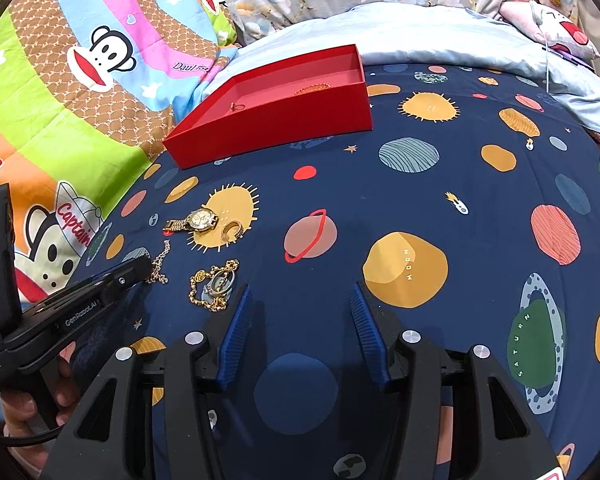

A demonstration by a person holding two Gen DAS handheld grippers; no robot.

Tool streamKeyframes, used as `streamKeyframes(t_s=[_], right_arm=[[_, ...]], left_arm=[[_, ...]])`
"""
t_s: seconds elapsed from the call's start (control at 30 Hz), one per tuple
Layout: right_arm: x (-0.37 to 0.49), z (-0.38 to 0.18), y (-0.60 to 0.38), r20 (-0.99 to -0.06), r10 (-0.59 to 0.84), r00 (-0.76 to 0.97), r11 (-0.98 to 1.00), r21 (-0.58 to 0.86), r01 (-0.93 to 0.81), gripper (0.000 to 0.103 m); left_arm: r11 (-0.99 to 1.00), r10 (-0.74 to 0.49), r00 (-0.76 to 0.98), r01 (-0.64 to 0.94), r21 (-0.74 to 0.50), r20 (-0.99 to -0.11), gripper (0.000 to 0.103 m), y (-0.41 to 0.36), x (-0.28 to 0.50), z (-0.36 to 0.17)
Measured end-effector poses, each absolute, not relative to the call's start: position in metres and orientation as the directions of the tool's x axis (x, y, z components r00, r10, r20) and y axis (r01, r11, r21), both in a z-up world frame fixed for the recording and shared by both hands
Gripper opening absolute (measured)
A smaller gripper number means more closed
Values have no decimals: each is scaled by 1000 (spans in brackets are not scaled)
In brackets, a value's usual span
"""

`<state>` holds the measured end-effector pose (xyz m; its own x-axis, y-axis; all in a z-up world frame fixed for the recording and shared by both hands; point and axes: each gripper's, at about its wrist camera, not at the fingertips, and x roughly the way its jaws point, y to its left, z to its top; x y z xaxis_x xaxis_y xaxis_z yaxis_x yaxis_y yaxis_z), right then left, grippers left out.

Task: Organize jewelry
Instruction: 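Grasp a gold ring beside the chain with the left tool while the right approaches the watch, then grasp the gold watch by its band with the right tool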

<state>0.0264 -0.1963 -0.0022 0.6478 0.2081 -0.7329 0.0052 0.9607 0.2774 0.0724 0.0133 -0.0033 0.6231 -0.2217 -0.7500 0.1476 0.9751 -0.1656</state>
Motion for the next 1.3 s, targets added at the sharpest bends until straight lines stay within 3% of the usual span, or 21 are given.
streamKeyframes(t_s=[0.33,0.7,1.27,1.3], right_arm=[[26,3,-189,-718,215,662,963,269,-21,51],[59,16,-143,-696,324,641,944,279,-175,51],[128,1,-103,-778,354,519,900,131,-416,51],[129,0,-102,-781,354,514,898,130,-421,47]], left_arm=[[969,-247,640,158,-190,-728,15,25,59,13],[976,-212,648,100,-195,-732,16,53,59,11],[974,-212,631,76,-212,-746,16,64,65,-6],[975,-211,631,77,-211,-746,16,64,65,-6]])
